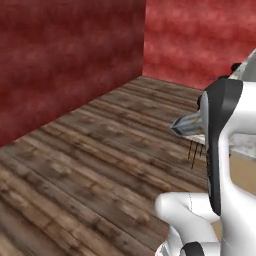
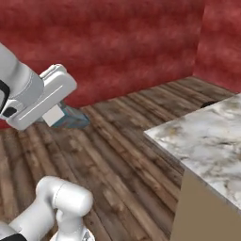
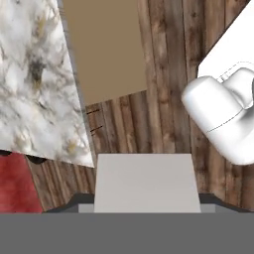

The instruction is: Retrieve the tupperware and aluminum foil from the cabinet and place them on the dining counter near the plate with lime and squash to prepare for storing leftovers.

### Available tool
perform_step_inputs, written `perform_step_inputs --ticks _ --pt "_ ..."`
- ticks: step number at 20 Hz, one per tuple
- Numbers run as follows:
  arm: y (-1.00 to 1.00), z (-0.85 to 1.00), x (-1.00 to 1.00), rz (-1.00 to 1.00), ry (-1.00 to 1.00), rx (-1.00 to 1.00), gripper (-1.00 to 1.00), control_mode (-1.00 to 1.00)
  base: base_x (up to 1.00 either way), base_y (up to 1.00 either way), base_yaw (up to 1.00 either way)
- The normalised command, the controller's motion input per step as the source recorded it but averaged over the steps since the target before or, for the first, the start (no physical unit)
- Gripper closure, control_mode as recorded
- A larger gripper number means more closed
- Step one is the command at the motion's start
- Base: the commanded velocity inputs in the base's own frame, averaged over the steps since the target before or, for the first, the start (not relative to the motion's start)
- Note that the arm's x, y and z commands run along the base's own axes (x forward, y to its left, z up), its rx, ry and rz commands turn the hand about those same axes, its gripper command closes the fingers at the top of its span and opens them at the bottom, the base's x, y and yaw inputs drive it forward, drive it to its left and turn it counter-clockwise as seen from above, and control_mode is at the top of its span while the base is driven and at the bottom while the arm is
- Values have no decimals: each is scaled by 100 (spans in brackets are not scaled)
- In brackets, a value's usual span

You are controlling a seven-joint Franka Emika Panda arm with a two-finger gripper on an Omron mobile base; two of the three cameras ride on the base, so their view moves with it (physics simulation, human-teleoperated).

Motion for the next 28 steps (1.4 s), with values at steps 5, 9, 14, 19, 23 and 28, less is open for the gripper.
perform_step_inputs --ticks 5,9,14,19,23,28 --pt "0 0 0 0 0 0 100 100 79 58 -58" --pt "0 0 0 0 0 0 100 100 73 63 -62" --pt "0 0 0 0 0 0 100 100 69 63 -63" --pt "0 0 0 0 0 0 100 100 71 68 -62" --pt "0 0 0 0 0 0 100 100 70 94 -51" --pt "0 0 0 0 0 0 100 100 69 100 -41"
